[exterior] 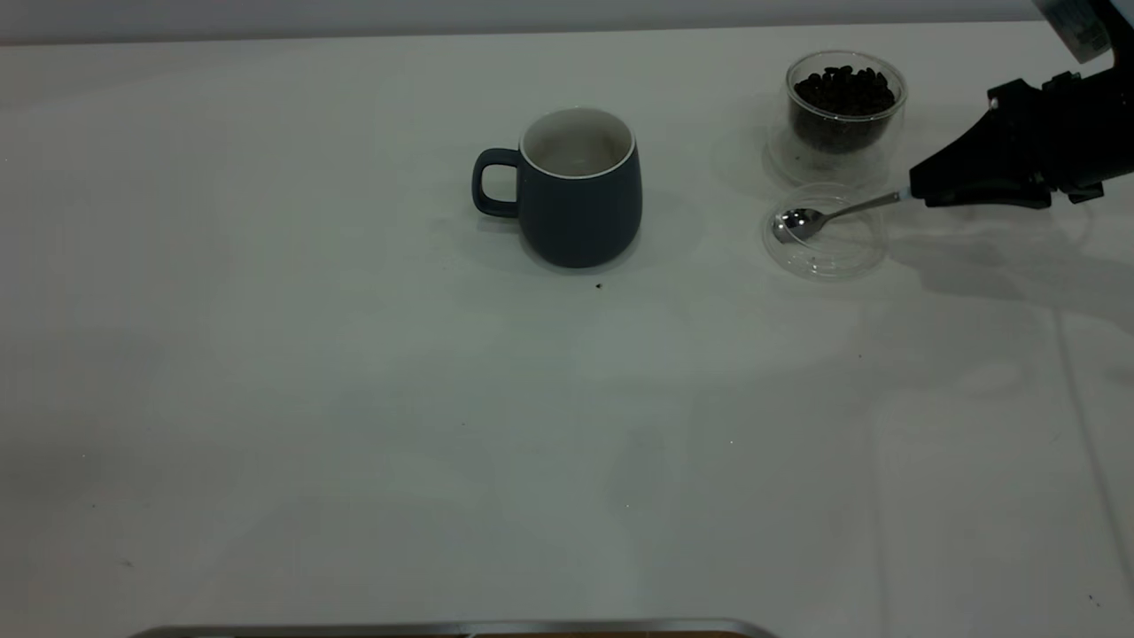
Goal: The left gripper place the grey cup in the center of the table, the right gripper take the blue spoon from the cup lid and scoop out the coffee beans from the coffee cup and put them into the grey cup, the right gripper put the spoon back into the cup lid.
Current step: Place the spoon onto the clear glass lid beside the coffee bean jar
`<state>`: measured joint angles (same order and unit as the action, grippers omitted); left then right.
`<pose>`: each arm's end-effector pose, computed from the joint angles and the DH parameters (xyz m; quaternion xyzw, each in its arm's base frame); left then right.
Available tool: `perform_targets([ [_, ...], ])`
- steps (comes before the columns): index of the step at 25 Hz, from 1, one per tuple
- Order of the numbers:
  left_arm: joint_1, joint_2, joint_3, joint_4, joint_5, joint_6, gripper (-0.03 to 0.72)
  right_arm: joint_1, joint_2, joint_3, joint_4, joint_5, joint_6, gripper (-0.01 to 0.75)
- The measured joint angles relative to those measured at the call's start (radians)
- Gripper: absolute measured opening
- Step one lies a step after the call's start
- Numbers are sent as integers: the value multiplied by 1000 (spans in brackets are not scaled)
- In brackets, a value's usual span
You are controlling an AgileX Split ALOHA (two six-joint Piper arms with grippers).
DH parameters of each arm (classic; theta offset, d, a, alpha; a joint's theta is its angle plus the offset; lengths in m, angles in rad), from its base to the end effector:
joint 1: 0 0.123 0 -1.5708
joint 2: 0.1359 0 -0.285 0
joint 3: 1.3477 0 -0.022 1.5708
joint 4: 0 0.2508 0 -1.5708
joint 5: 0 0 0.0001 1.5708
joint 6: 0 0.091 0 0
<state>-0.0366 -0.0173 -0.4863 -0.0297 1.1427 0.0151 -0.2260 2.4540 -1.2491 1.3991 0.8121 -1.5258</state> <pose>-0.0096 -0.0021 0.2669 0.0238 0.8726 -0.0200 0.4875 0.3942 -0.0238 -0.0047 -0.0421 0.9136 0.3487 0.2049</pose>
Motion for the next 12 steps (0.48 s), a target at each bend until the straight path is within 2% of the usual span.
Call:
perform_targets([
  [5,0,0,0,0,0,0,337,0,8,0,-6,-13,-20,346],
  [12,0,0,0,0,0,0,337,0,8,0,-6,-51,-22,394],
])
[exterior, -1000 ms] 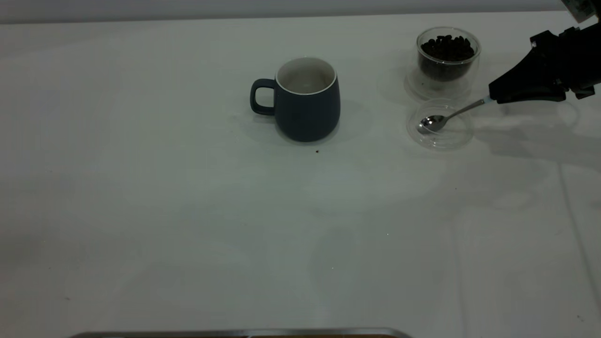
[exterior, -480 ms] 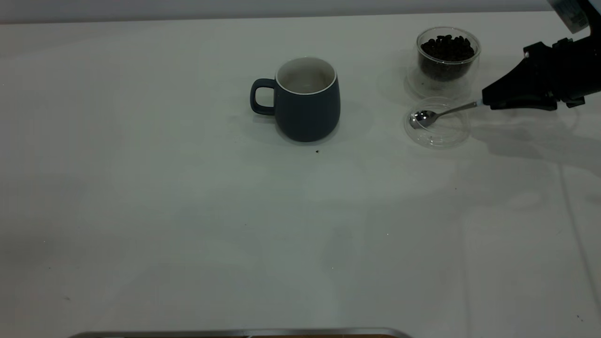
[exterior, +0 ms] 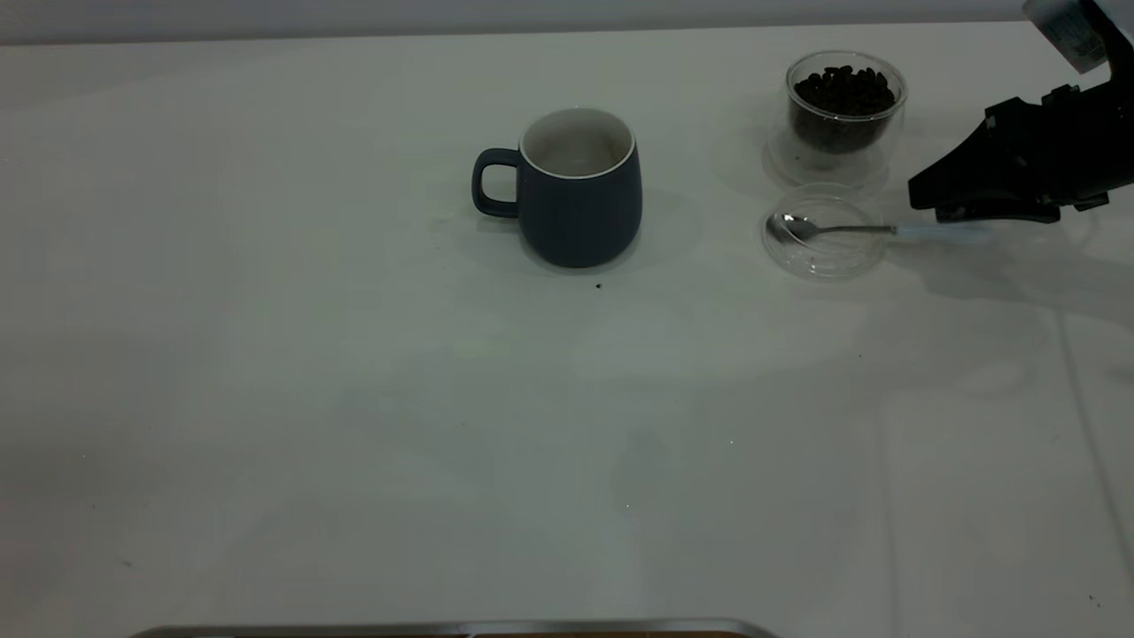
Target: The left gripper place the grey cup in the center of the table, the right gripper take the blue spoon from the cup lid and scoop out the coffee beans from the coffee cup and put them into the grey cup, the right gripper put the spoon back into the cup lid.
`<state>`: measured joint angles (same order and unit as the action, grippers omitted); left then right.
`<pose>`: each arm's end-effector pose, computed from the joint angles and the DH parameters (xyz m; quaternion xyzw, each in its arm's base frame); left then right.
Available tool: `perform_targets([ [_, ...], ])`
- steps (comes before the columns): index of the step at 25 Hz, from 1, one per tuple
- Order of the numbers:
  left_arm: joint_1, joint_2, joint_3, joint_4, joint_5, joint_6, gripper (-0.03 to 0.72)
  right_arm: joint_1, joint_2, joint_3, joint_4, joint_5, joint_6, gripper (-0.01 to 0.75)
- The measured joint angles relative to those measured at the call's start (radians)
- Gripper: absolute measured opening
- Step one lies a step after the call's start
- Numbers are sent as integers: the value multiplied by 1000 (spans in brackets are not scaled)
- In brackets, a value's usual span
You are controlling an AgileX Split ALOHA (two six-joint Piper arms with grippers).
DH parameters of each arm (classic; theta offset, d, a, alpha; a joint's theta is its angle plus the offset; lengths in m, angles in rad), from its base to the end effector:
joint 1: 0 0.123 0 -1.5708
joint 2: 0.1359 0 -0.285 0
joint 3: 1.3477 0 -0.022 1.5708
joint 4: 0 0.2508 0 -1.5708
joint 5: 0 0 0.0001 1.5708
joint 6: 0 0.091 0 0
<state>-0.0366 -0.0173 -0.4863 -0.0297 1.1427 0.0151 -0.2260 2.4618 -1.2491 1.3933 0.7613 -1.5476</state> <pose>-0.0096 -0.0021 0.2669 0.0238 0.8726 -0.0200 0.4875 0.3940 -0.0271 -0.0106 -0.0477 0.9223 0.3236 0.2059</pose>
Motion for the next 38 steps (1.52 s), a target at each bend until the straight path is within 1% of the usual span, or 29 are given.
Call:
perform_targets([
  [3,0,0,0,0,0,0,337,0,0,0,0,-42,-9,439],
  [7,0,0,0,0,0,0,337,0,-1,0,4,-65,-24,496],
  [12,0,0,0,0,0,0,337,18,-80,0,-26,-75,-20,508],
  [14,0,0,0,0,0,0,337,35,-157,0,-55,-75,27,509],
  [15,0,0,0,0,0,0,337,47,-209,0,-75,-75,67,509],
  [17,0,0,0,0,0,0,337,71,-337,12,-171,-79,199,509],
  [19,0,0,0,0,0,0,337,103,-485,46,-329,-88,413,507],
  [21,0,0,0,0,0,0,337,145,-662,96,-553,-81,663,507],
  [23,0,0,0,0,0,0,337,182,-822,151,-774,-29,891,507],
  [25,0,0,0,0,0,0,337,217,-975,227,-978,67,1112,507],
  [27,0,0,0,0,0,0,337,238,-1144,315,-1108,140,1270,507],
  [30,0,0,0,0,1,0,337,244,-1396,464,-1195,209,1397,507],
  [35,0,0,0,0,1,0,337,244,-1742,674,-1212,286,1440,507],
  [38,0,0,0,0,1,0,337,245,-1896,758,-1215,317,1448,504],
])
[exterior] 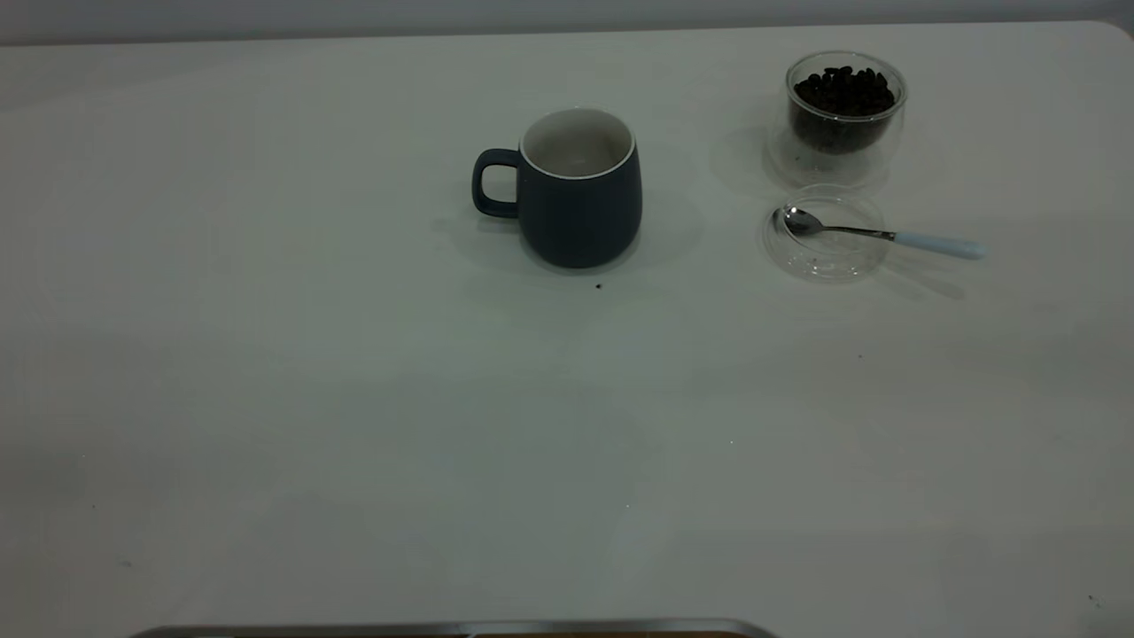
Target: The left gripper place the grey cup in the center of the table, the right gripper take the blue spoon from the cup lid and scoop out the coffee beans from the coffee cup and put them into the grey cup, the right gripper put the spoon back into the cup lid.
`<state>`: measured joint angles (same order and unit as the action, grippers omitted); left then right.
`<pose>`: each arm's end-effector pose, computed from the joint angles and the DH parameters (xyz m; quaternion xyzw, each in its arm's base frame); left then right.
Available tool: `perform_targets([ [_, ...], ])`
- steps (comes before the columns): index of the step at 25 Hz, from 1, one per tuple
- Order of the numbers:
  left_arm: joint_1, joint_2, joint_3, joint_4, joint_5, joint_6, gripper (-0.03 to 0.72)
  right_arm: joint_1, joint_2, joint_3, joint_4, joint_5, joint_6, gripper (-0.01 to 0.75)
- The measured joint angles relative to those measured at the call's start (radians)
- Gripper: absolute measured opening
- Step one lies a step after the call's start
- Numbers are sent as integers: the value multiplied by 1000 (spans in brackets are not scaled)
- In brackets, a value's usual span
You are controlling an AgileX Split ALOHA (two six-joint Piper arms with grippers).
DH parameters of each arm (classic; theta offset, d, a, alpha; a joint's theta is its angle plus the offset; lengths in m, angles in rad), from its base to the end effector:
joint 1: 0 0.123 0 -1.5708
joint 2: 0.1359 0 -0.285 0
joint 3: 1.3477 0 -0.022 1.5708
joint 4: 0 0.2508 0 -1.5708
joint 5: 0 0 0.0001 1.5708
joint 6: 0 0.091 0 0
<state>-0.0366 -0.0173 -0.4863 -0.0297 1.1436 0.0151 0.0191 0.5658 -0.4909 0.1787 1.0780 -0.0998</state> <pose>-0.0097 -0.0021 0.2669 0.0238 0.8728 -0.0200 0.4871 0.0765 0.0157 0.2536 -0.0361 0.9640 0.0766 0.2522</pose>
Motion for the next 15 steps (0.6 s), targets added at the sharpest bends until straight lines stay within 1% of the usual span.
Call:
perform_targets([
  [4,0,0,0,0,0,0,337,2,-198,16,-10,14,2,493],
  [7,0,0,0,0,0,0,337,25,-307,16,-14,21,2,487],
  [10,0,0,0,0,0,0,337,40,-394,19,-16,29,2,479],
  [15,0,0,0,0,0,0,337,40,-520,19,-16,37,2,468],
])
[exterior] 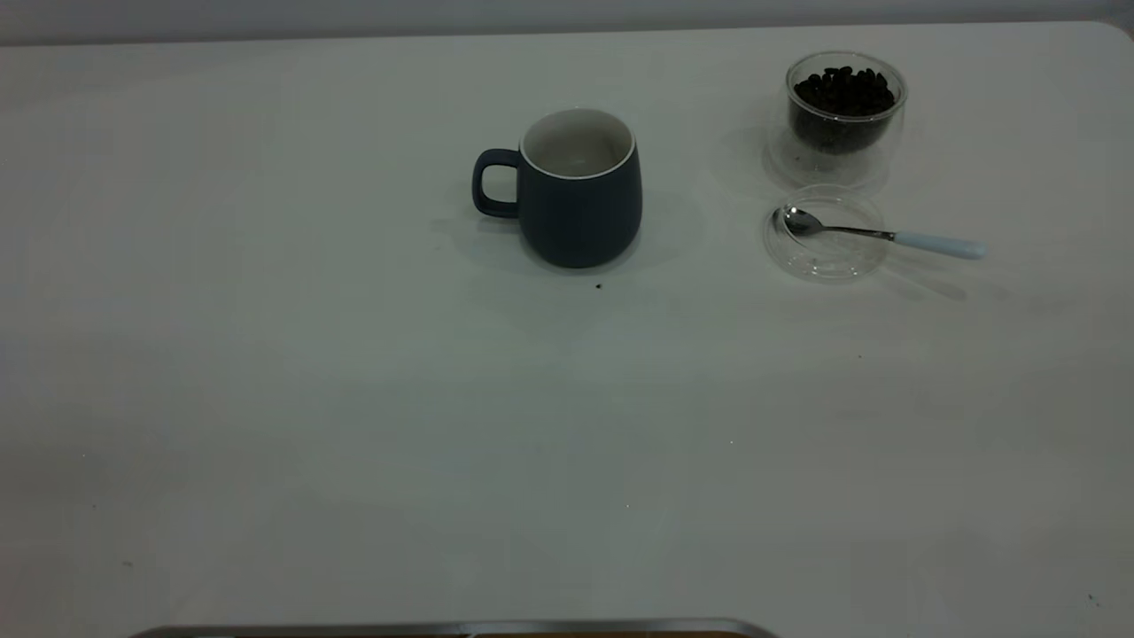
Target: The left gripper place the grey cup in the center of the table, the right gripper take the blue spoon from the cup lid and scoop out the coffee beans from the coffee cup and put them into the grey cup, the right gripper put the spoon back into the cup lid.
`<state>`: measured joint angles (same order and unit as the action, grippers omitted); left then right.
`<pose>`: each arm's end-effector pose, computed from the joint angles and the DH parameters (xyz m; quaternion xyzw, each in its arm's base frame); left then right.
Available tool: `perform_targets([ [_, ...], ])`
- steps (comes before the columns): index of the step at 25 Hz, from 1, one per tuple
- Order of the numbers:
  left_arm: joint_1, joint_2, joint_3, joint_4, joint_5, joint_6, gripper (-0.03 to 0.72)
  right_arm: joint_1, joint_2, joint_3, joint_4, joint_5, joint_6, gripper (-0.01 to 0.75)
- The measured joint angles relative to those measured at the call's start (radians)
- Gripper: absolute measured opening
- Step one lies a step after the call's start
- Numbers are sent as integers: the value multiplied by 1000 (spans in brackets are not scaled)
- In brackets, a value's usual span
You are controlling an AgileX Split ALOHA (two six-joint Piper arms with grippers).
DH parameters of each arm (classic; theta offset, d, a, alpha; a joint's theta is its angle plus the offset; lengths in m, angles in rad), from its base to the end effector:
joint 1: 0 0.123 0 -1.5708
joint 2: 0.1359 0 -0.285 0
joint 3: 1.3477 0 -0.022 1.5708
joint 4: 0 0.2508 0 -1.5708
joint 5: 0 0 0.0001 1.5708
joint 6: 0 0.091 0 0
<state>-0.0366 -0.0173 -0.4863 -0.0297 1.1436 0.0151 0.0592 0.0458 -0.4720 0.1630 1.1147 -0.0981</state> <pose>-0.0097 -0.0021 0.2669 0.0238 0.8728 -0.0200 0.4871 0.0010 0.0133 0.2662 -0.0716 0.8789 0.0723 0.4659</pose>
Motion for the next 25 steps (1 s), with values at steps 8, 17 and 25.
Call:
perform_targets([
  [8,0,0,0,0,0,0,337,0,-50,0,0,8,0,439],
  [17,0,0,0,0,0,0,337,0,-50,0,0,8,0,403],
  [25,0,0,0,0,0,0,337,0,-50,0,0,8,0,366],
])
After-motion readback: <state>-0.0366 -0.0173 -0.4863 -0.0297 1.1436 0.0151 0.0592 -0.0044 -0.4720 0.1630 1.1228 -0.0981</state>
